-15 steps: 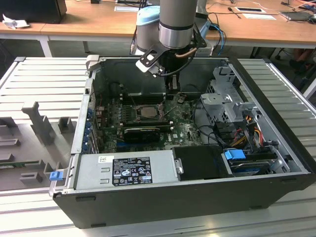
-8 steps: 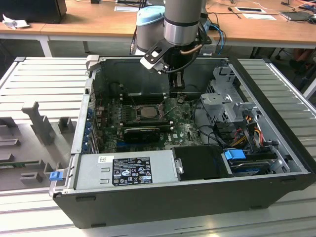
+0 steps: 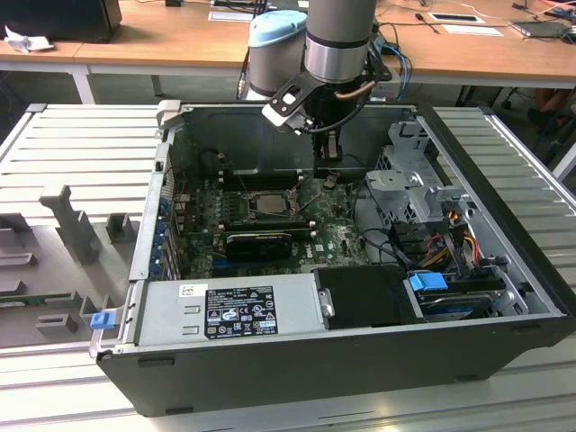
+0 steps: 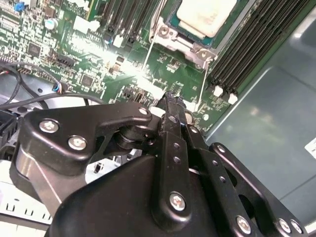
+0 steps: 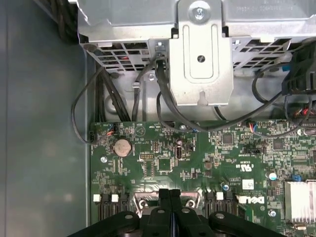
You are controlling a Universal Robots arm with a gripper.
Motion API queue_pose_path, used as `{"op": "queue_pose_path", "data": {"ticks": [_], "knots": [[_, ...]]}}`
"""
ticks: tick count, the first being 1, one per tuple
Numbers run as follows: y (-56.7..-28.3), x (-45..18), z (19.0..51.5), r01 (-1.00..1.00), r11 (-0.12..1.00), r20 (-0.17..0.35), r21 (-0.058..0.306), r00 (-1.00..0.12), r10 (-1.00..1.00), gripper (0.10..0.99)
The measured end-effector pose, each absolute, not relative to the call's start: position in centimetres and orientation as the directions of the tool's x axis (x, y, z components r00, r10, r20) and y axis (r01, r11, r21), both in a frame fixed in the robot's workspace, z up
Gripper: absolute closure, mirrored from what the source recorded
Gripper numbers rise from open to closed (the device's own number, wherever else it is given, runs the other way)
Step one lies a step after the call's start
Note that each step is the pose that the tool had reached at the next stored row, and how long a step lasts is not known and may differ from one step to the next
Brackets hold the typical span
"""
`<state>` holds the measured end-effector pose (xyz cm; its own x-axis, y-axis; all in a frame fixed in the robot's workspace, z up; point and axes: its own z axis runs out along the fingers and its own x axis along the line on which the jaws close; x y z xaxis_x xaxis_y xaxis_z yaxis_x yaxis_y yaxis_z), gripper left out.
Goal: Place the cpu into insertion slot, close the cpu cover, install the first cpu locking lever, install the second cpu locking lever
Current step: 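Close the cpu cover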
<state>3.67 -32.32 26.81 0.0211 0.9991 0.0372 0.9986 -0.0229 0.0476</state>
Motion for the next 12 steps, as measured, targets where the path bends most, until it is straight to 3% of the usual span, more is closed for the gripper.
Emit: {"op": "queue_pose_path", "data": {"ticks": [12], "knots": [[-32.3, 5.8, 26.0, 0.999, -0.022, 0.037, 0.046, 0.02, 0.999, 0.98]]}}
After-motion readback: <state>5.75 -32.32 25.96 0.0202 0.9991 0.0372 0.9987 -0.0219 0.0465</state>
